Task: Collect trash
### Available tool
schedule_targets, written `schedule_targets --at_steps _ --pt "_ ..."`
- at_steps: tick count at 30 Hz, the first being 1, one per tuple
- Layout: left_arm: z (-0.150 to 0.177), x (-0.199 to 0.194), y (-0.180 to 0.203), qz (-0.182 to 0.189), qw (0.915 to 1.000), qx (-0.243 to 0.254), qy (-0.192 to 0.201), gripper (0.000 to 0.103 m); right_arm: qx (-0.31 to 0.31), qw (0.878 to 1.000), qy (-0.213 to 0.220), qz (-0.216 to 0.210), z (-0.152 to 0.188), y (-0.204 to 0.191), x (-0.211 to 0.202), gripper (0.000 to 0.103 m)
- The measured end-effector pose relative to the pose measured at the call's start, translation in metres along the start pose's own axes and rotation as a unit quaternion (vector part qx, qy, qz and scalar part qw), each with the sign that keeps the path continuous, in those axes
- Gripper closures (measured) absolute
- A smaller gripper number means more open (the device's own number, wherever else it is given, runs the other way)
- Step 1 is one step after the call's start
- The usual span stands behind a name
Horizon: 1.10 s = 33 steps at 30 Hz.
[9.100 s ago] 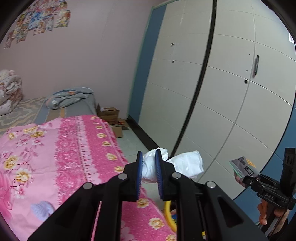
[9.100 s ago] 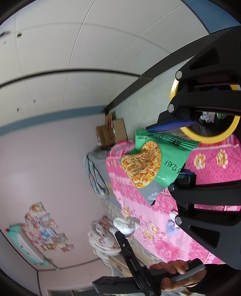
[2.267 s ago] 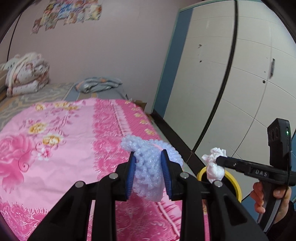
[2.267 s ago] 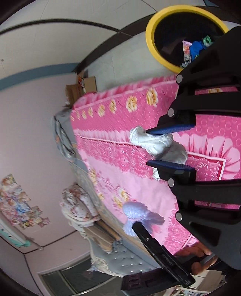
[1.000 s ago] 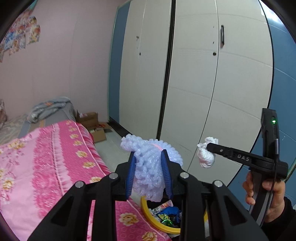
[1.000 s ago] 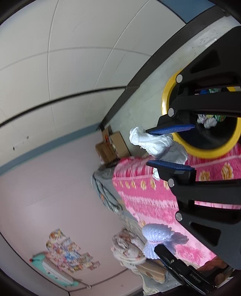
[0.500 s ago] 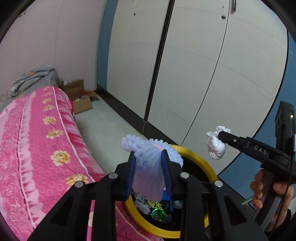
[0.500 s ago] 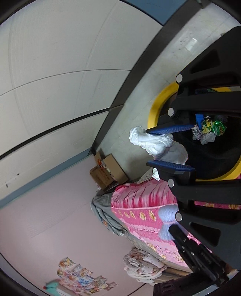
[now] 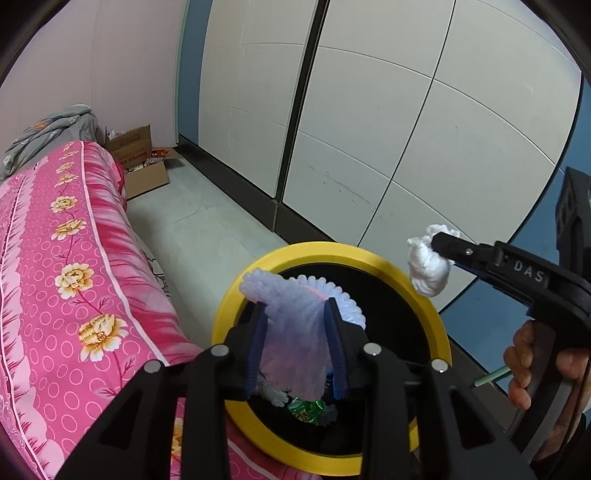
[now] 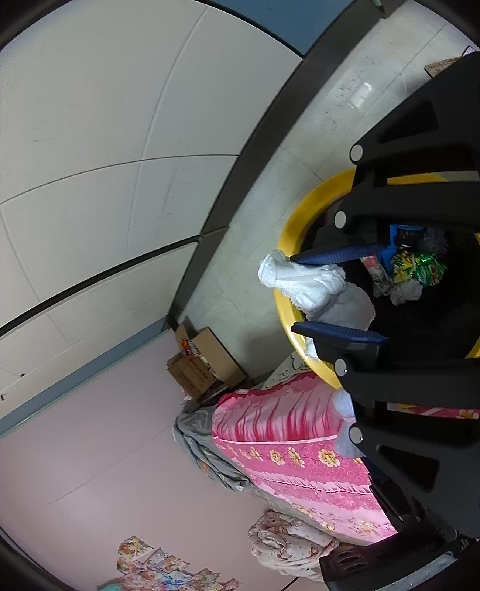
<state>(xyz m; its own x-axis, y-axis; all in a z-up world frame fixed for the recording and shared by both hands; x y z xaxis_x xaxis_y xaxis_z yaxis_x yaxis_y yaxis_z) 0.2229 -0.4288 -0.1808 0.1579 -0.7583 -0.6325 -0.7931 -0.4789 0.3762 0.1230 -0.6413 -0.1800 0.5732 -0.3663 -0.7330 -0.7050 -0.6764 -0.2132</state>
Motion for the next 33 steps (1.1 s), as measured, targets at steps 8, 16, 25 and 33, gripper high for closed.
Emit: schedule_targets --at_steps 8,16,25,33 --pt "-0.008 -0.011 0.008 0.010 0.9999 0.006 0.012 0.063 0.005 1.000 0.021 0.006 -0.006 -0.002 -0.018 0.067" --pt "-0.013 -0.055 0.018 0.014 0.9988 0.002 0.047 0.047 0.011 0.999 0.053 0.008 -0.017 -0.001 -0.054 0.054" --pt "0.003 -0.145 0.000 -0.041 0.9935 -0.020 0.104 0.047 -0.020 0.997 0.063 -0.032 -0.010 -0.037 -0.097 0.054" --pt "0.047 -0.241 -0.040 -0.113 0.9788 -0.066 0.157 0.047 -0.107 0.988 0.032 -0.104 0.040 -0.126 -0.123 0.053"
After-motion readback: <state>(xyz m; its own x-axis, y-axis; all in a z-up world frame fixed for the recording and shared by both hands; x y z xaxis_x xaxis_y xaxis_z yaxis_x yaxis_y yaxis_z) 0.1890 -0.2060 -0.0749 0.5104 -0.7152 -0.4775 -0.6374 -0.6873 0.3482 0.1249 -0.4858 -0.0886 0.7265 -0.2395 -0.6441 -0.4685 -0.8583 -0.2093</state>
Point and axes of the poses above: each gripper's, at about its wrist camera, not at the fingertips, and x roughly the way its jaws point, y to its right, z to its underside, the point moved 7 cm from there along x, roughly the way its jaws point, and after that the axes turned 15 degrees about z, right-handed, at the moved point
